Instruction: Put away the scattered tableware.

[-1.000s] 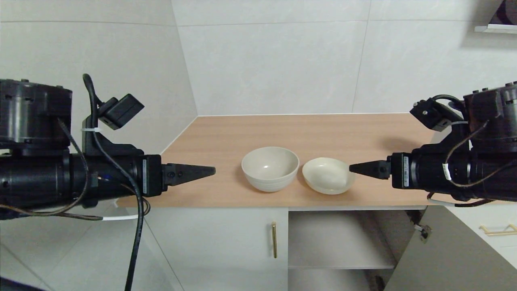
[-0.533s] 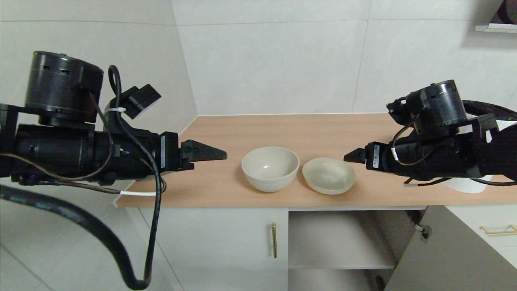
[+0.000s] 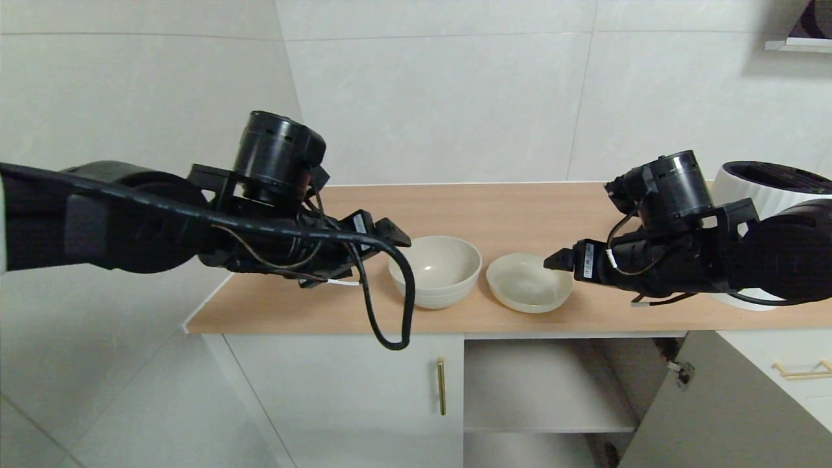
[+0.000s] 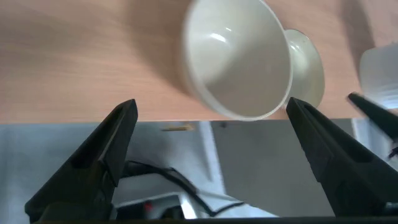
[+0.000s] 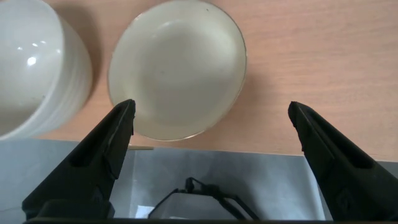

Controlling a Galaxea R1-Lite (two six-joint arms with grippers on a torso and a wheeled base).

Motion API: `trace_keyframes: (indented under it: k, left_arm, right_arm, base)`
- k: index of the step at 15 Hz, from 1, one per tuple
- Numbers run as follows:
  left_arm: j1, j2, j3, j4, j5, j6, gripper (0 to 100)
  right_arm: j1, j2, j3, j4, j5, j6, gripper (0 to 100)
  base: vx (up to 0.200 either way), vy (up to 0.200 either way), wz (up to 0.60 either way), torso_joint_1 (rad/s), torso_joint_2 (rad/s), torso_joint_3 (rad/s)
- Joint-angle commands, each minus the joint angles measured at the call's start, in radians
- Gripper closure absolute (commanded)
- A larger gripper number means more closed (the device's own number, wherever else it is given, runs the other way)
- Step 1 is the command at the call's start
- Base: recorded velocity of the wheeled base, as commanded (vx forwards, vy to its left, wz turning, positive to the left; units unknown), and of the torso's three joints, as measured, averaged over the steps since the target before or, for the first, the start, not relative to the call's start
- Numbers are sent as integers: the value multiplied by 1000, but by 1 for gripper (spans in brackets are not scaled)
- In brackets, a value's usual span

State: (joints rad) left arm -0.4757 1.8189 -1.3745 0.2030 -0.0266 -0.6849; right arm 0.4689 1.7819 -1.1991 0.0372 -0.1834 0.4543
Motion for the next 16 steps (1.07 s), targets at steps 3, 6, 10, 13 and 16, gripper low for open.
trace_keyframes:
  k: [3,6,10,13,16]
  left_arm:
    - [-14,115,-61,-2,5,-51,0]
    - [-3,189,-90,-16,8,-91,0]
    - [32,230,-130,-17,10,-134,0]
    - [39,234,-130,-17,10,-134,0]
    - [39,247,-130,-17,10,-134,0]
  right_arm:
    - [0,7,10,0,-11,0,0]
    - [0,8,10,0,-18,0,0]
    - [0,17,12,0,-18,0,0]
    - [0,17,13,0,-18,0,0]
    - [0,17,15,0,-16,0,0]
  base:
    - [0,0,0,0,0,0]
    - [0,0,0,0,0,0]
    - [0,0,0,0,0,0]
    - [0,0,0,0,0,0]
    - [0,0,0,0,0,0]
